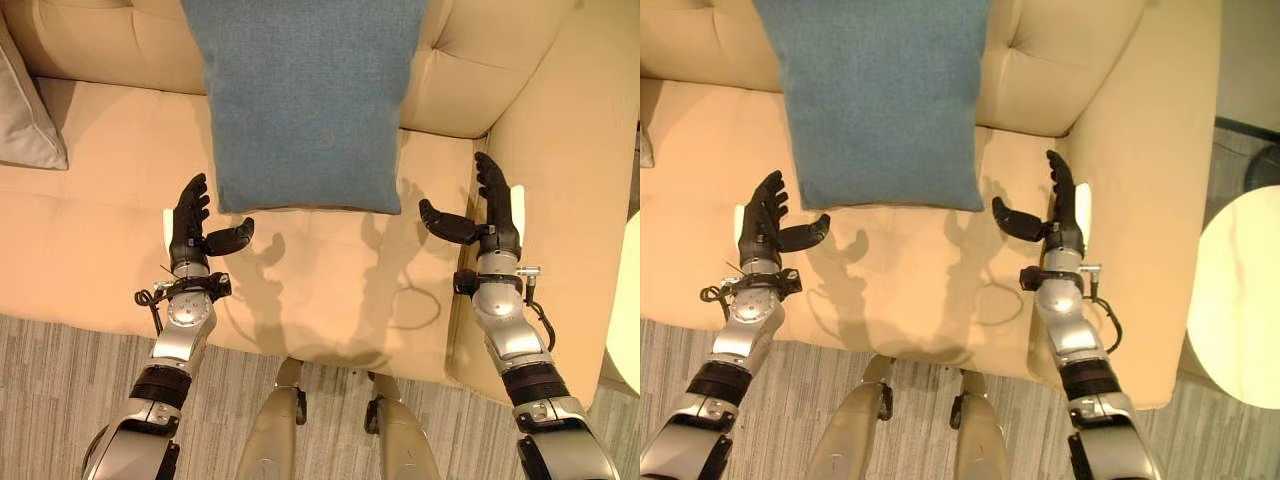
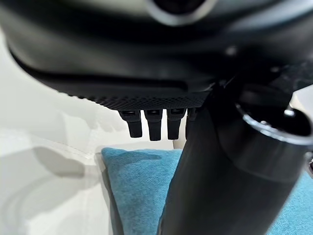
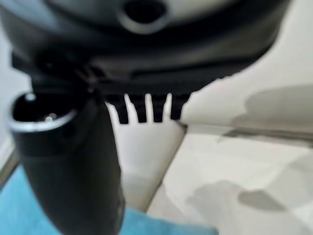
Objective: Pick up all the scattered cushions and arrange them neatly on the sofa.
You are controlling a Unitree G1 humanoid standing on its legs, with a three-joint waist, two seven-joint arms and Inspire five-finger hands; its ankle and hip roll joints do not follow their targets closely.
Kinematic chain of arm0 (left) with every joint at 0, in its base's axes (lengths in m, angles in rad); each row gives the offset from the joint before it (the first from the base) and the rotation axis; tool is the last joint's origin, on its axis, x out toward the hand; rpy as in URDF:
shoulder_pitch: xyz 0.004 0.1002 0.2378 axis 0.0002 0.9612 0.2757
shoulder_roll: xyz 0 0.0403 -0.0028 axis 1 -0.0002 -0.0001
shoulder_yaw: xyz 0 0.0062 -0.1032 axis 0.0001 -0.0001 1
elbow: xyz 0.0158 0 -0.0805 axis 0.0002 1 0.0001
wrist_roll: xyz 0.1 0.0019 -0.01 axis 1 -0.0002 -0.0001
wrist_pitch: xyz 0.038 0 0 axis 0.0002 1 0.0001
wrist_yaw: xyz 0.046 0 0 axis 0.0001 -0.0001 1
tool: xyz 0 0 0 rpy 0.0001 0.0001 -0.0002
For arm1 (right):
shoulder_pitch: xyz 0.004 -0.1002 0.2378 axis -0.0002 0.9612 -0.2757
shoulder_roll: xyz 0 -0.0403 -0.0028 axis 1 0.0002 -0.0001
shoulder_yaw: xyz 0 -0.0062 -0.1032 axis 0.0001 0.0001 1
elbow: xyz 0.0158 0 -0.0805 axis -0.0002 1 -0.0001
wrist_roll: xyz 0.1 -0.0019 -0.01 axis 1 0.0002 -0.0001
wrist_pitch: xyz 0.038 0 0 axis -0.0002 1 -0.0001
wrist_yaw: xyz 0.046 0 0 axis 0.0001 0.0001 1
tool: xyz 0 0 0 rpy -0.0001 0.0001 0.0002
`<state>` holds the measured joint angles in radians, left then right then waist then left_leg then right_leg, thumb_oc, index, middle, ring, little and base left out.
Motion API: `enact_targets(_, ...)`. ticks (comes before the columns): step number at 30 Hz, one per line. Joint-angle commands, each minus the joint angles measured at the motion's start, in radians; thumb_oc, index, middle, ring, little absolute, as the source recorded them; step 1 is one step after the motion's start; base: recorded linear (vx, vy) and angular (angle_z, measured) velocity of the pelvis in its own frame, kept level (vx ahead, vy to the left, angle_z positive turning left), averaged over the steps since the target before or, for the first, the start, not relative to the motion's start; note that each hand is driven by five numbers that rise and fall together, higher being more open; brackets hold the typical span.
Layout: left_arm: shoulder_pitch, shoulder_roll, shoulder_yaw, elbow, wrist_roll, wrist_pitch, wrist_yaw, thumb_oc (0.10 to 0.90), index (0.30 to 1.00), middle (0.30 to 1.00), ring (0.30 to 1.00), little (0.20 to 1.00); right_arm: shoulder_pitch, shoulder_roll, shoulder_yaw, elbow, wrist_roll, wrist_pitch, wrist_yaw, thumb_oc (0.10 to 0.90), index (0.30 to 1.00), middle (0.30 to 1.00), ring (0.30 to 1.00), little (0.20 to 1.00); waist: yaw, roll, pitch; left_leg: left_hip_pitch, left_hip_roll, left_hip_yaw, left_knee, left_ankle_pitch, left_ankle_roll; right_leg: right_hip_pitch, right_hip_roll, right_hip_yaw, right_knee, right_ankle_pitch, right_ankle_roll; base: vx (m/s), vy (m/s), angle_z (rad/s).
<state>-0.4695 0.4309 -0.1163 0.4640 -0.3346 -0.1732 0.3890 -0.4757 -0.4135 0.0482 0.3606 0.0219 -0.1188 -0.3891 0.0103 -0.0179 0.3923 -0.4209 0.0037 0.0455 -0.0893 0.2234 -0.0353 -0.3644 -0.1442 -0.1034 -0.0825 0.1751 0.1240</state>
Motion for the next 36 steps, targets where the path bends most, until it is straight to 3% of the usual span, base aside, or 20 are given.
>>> enact_targets(1,-0.053,0.022,0.023,0.035,0.018,-0.087,0.040,0.800,0.900,0.900,0.900,0.900,0.057,0.019,-0.021,-0.083,0.037,-0.098,-0.023,0.800,0.900,0.900,0.900,0.900,-0.032,-0.078,-0.181,-0.040,-0.005,0.007,0.189,-0.239,0.000,-0.042,-0.046,-0.023,0.086,-0.050,0.036,0.04,0.022,-0.07)
enact_targets(6,-0.086,0.029,0.031,0.039,0.037,-0.086,0.076,0.800,0.900,0.900,0.900,0.900,0.089,0.027,-0.047,-0.103,0.057,-0.114,-0.020,0.800,0.900,0.900,0.900,0.900,-0.053,-0.100,-0.171,-0.055,-0.004,0.016,0.212,-0.256,0.005,-0.059,-0.049,-0.009,0.096,-0.042,0.041,0.06,0.050,-0.18)
enact_targets(17,-0.201,0.043,-0.007,0.076,0.069,-0.069,0.104,0.800,0.900,0.900,0.900,0.900,0.058,0.041,-0.038,-0.117,0.073,-0.128,-0.026,0.800,0.900,0.900,0.900,0.900,-0.080,-0.111,-0.140,-0.107,-0.016,0.036,0.237,-0.270,0.007,-0.118,-0.061,0.000,0.110,-0.024,0.050,0.03,0.051,-0.05)
enact_targets(18,-0.214,0.044,-0.013,0.081,0.073,-0.067,0.108,0.409,0.314,0.314,0.314,0.314,0.052,0.042,-0.034,-0.116,0.073,-0.129,-0.027,0.800,0.900,0.900,0.900,0.900,-0.082,-0.114,-0.138,-0.112,-0.015,0.040,0.243,-0.273,0.008,-0.124,-0.061,0.000,0.112,-0.022,0.051,0.00,0.000,0.00)
enact_targets(25,-0.247,0.059,-0.031,0.076,0.087,-0.062,0.104,0.400,0.300,0.300,0.300,0.300,0.042,0.042,-0.027,-0.125,0.077,-0.134,-0.021,0.800,0.900,0.900,0.900,0.900,-0.091,-0.120,-0.133,-0.125,-0.012,0.051,0.245,-0.276,0.011,-0.144,-0.057,0.003,0.104,-0.004,0.057,0.02,0.009,-0.07)
enact_targets(36,-0.272,0.126,-0.008,0.054,0.146,-0.056,0.107,0.400,0.300,0.300,0.300,0.300,0.056,0.022,-0.055,-0.124,0.079,-0.150,-0.003,0.800,0.900,0.900,0.900,0.900,-0.092,-0.099,-0.153,-0.135,-0.025,0.050,0.239,-0.278,0.015,-0.157,-0.061,-0.005,0.101,-0.007,0.056,0.00,0.003,-0.02)
